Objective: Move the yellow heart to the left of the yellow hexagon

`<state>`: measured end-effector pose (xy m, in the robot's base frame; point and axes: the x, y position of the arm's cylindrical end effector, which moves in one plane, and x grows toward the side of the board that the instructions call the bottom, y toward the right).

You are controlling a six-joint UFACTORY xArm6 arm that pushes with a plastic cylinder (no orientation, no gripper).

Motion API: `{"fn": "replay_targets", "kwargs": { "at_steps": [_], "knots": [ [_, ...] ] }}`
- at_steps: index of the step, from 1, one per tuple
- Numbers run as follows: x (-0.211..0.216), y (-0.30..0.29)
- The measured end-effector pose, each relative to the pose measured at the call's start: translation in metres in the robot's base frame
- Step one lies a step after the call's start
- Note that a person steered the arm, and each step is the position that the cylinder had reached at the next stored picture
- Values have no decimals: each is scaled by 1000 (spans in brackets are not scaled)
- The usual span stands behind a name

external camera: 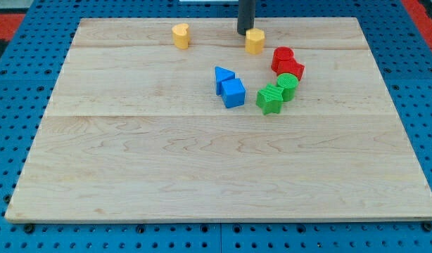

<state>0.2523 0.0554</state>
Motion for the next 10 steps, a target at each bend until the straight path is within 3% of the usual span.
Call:
{"fn": "replay_targets", "kwargs": {
  "at_steps": [1,3,4,5,6,7,8,9,10],
  "knots": [
    [26,2],
    [19,-95],
    [-43,-112],
    [-60,-157],
    [-40,-222],
    [-20,-175],
    [-53,-194],
    [-34,-129],
    [28,-63]
  ]
}}
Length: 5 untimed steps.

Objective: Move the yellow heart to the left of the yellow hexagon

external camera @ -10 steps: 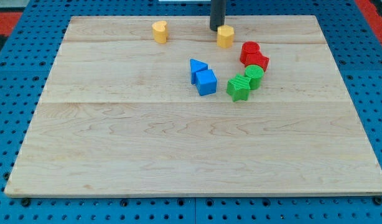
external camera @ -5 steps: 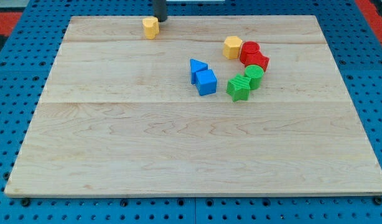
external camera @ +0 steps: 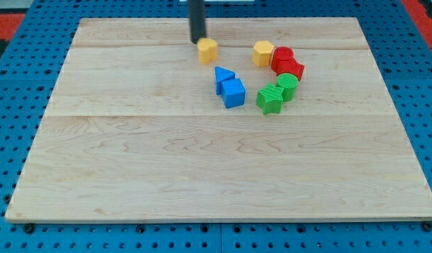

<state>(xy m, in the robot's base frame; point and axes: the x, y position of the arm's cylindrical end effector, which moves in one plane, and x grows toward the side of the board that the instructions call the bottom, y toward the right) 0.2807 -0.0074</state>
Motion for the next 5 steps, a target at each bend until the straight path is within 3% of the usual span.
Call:
{"fn": "replay_targets", "kwargs": {
  "at_steps": [1,3,5],
  "knots": [
    [-1,6],
    [92,-14],
    [87,-4]
  ]
}}
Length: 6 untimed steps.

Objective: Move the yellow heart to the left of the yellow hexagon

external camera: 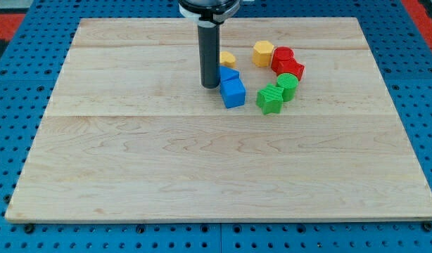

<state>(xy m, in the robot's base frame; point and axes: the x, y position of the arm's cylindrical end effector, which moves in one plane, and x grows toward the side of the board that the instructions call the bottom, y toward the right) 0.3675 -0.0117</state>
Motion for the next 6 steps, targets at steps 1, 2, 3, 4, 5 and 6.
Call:
{"fn": "replay_targets", "kwargs": {
  "at_steps": [1,2,3,4,5,6],
  "knots": [
    [-21,0],
    [-21,-6],
    [-28,-27],
    [-28,-11],
    [-38,26],
    [-35,-21]
  ]
}}
